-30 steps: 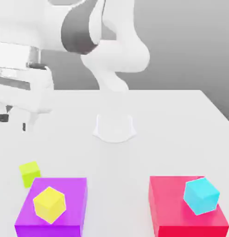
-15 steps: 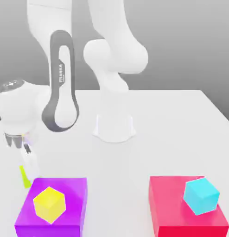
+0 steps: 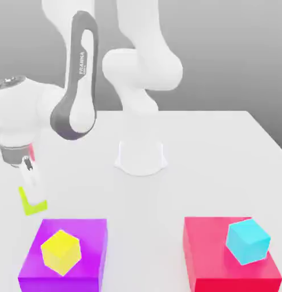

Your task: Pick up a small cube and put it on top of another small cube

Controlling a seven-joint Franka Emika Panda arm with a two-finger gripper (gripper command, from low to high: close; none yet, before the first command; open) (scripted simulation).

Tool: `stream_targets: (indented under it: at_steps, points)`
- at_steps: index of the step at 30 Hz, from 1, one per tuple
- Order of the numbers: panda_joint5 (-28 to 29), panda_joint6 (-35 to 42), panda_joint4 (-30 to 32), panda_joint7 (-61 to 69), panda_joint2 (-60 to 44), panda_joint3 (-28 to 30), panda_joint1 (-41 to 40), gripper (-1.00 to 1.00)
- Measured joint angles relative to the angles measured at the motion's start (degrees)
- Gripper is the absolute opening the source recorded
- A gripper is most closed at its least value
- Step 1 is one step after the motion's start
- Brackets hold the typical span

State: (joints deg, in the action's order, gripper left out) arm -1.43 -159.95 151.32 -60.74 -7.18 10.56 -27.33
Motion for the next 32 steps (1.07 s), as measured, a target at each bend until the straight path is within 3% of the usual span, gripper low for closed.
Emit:
stream_targets:
  at_steps: [10, 24, 28, 29, 32]
  points:
    - [7.75, 6.78, -18.70, 5.38, -6.74, -9.73, 10.63, -1.00]
    - [12.89, 15.97, -26.77, 20.18, -11.75, -29.19, 28.30, -1.00]
    - [17.67, 15.88, -30.67, 23.68, -18.37, -32.54, 35.33, -1.00]
    - [19.53, 15.38, -32.32, 24.28, -21.26, -32.69, 37.68, 1.00]
    - [19.53, 15.38, -32.32, 24.28, -21.26, -32.69, 37.68, 1.00]
